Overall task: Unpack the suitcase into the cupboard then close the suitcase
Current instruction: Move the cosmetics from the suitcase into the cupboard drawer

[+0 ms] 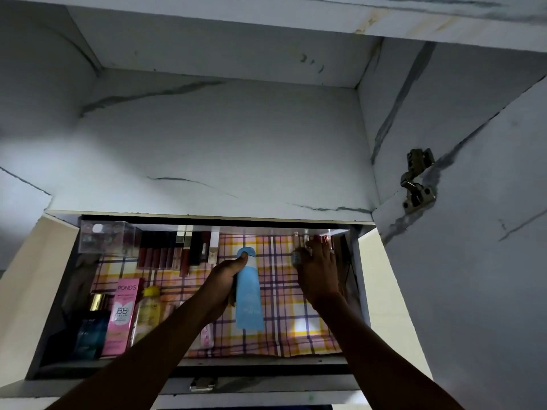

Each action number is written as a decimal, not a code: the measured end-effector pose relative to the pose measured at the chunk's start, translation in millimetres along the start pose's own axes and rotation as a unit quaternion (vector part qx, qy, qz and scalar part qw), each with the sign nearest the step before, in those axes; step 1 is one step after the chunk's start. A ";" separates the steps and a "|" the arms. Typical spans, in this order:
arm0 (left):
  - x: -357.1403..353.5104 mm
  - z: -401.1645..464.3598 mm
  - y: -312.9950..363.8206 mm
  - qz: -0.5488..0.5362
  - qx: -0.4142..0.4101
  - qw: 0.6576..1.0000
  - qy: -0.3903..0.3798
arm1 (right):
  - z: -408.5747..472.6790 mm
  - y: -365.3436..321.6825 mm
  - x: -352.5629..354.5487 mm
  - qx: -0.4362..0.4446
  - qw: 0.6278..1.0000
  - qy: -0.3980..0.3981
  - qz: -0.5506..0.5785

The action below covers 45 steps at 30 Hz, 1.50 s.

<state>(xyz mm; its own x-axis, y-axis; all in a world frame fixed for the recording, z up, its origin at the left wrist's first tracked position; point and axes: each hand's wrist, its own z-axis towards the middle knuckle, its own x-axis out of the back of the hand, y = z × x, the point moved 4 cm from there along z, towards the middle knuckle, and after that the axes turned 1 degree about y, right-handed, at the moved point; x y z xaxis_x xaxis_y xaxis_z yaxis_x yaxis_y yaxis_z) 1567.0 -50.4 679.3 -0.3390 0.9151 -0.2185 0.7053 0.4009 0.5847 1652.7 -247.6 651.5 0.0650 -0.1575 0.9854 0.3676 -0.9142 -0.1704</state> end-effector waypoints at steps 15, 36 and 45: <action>42.9 -30.6 1.0 0.001 -0.050 0.997 0.055 | -34.3 -109.5 14.6 -0.164 0.787 -0.257 0.536; 129.2 -61.4 -14.0 0.083 -0.095 0.983 0.137 | -59.4 -143.3 -26.2 -0.227 0.923 -0.230 0.210; 113.4 -66.1 -15.1 0.043 -0.084 0.990 0.107 | -64.1 -147.8 -30.3 -0.238 0.912 -0.247 0.226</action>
<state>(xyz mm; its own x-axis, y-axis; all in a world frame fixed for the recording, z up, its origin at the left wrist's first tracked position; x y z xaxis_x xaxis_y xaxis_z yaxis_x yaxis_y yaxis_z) 1476.8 44.4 697.3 -0.4197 0.9076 -0.0028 0.6294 0.2933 0.7196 1536.9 -131.6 646.9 0.5625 -0.4795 0.6736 -0.2372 -0.8740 -0.4241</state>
